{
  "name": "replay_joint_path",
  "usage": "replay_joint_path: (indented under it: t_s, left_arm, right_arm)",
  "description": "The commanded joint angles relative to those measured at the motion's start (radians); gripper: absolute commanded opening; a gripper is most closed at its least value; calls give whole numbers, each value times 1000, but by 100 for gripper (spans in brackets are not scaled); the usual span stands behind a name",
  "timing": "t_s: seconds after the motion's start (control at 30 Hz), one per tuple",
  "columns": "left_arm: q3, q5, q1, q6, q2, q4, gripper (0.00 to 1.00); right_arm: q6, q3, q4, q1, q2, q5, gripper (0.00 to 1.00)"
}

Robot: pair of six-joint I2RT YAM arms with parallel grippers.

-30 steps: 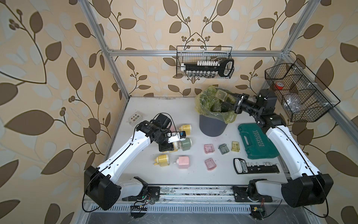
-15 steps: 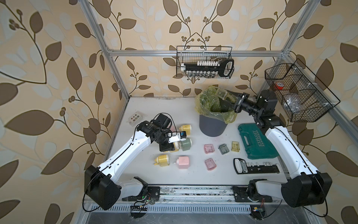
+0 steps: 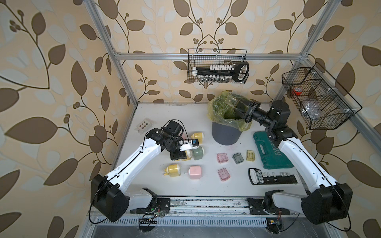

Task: Take out the pencil sharpener tray and clean the shavings
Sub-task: Pour the shavings into the trash bin, then place the pencil sharpener at the center of the board.

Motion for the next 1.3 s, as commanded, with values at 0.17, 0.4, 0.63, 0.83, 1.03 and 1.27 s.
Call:
replay_joint_path:
  t_s: [0.17,0.4,0.63,0.83,1.03,1.27]
  left_arm:
    - [3,-4,13,10,0,12,0]
    - [-1,-20,37,24,-9,8,0]
    - [-28,-82,73,40,35,49,0]
    - [-119,-144,85,48,82,138,0]
    - [-148,-185,93,46,120,181,2]
    - [-142,-196,94,44,189,199,21]
  right_arm:
    - [-245,6,22,-70,4,-97,0]
    - [-1220,-83,-241,-70,-231,87,0]
    - [-1730,-397,-235,102,-529,474,0]
    - [-1796,-612,-254,331,-690,808,0]
    - [-1841,-760,-216,706,-705,1245,0]
    - [-1754,-899,-154,971,-647,1610,0]
